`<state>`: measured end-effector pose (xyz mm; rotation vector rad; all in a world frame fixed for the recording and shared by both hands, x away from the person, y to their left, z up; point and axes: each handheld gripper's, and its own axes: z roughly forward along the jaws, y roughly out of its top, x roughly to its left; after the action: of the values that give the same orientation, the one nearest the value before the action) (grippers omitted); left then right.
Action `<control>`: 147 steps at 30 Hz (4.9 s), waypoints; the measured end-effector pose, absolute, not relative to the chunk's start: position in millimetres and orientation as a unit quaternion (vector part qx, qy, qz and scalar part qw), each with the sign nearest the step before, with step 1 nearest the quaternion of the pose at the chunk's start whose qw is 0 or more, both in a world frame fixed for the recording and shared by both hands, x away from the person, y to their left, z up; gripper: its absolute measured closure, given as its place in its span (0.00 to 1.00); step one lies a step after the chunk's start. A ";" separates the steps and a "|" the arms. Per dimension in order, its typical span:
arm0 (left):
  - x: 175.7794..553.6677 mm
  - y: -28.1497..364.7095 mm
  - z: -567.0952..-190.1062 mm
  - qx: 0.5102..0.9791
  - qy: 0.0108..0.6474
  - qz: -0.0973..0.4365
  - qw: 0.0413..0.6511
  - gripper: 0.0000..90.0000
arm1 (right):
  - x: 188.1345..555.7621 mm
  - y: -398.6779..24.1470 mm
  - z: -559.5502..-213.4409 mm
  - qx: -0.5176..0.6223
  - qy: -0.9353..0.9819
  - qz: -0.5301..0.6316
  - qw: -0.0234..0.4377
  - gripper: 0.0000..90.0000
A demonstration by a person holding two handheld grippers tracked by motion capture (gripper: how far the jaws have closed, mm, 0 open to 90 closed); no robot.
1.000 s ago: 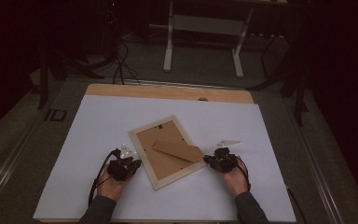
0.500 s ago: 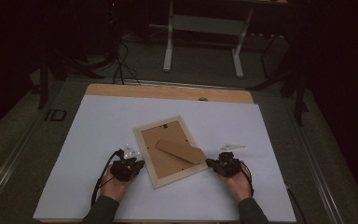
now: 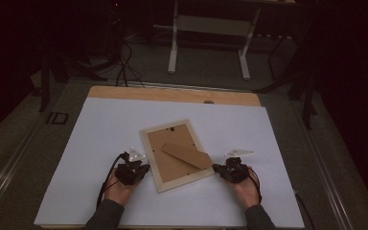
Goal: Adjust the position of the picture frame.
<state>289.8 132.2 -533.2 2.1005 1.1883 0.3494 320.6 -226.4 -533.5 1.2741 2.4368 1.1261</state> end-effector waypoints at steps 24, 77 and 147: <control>330.7 127.1 -536.1 0.793 0.471 0.136 0.362 1.00 | 308.1 -230.3 -531.8 0.423 0.823 0.374 0.068 1.00; 264.7 167.1 -522.3 0.797 0.458 0.156 0.362 1.00 | 280.9 -160.1 -533.9 0.311 0.871 0.379 0.026 1.00; 289.5 173.9 -536.9 0.771 0.506 0.145 0.358 1.00 | 445.7 -187.4 -518.9 0.488 0.787 0.344 0.158 1.00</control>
<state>289.5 173.9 -536.9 1.9911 1.3061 0.3734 445.7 -187.4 -518.9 1.3957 2.2503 0.9833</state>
